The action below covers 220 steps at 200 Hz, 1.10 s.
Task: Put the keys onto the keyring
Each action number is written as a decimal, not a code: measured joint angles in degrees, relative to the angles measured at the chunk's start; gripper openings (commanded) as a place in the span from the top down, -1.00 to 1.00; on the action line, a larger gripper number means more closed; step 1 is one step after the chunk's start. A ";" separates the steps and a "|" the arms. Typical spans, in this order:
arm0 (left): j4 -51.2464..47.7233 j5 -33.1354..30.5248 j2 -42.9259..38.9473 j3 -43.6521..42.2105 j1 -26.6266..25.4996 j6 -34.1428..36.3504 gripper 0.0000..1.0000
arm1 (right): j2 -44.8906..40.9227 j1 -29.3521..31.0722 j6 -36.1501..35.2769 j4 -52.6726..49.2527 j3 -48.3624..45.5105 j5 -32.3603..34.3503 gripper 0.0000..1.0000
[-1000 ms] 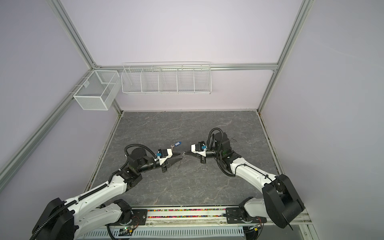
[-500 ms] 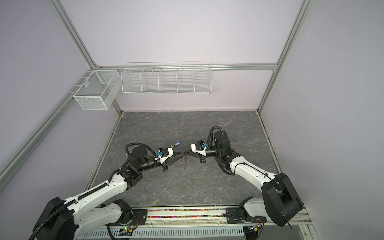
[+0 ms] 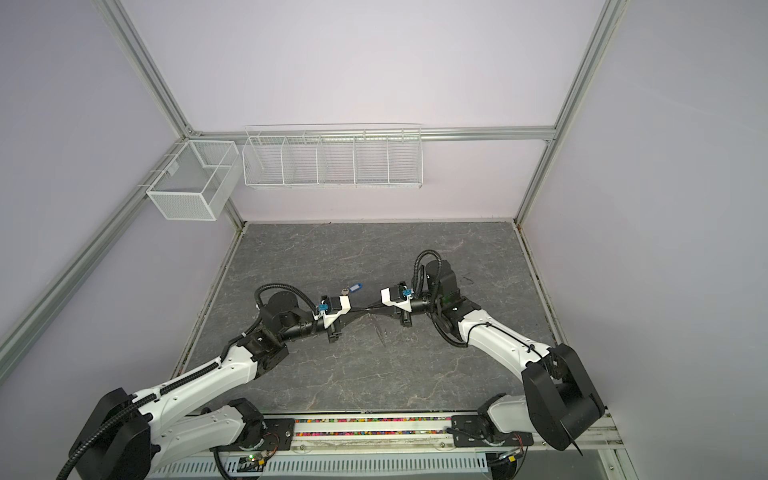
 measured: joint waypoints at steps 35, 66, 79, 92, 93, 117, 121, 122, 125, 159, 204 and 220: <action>-8.59 -1.05 -0.02 4.72 -0.68 2.36 1.00 | -1.22 -0.02 -2.16 -1.64 -0.31 4.22 0.11; -19.26 -3.96 -0.26 11.63 -0.90 4.39 1.00 | -6.12 -0.02 -3.06 -2.16 -1.57 10.47 0.13; -23.47 -5.44 -0.28 14.08 -0.96 5.11 1.00 | -8.33 -0.15 -3.15 -2.40 -1.79 12.44 0.16; -27.61 -6.95 -0.26 16.09 -1.20 5.79 1.00 | -10.05 -0.24 -3.21 -2.67 -1.92 13.66 0.20; -27.91 -7.06 -0.26 16.24 -1.25 5.81 1.00 | -10.14 -0.24 -3.21 -2.67 -1.92 13.75 0.21; -34.71 -9.49 0.28 19.56 -2.34 6.64 1.00 | -11.47 -0.15 -3.43 -3.19 -2.21 15.02 0.31; -35.67 -9.97 0.48 20.13 -2.56 6.71 1.00 | -11.47 -0.09 -3.41 -3.39 -2.23 15.17 0.32; -35.91 -10.03 0.55 20.28 -2.60 6.73 1.00 | -11.47 -0.09 -3.43 -3.41 -2.23 15.19 0.33; -36.61 -10.38 0.76 20.72 -2.82 6.86 1.00 | -11.47 -0.04 -3.43 -3.48 -2.23 15.32 0.34; -41.40 -13.16 2.21 23.74 -4.66 7.32 1.00 | -11.13 0.85 -3.43 -4.87 -2.25 15.96 0.40; -40.02 -14.47 1.88 23.02 -5.73 7.28 1.00 | -10.78 1.25 -3.34 -6.21 -2.25 15.91 0.41; -34.80 -14.47 -0.33 18.73 -5.73 6.84 1.00 | -10.80 1.05 -2.47 -5.90 -2.54 15.67 0.40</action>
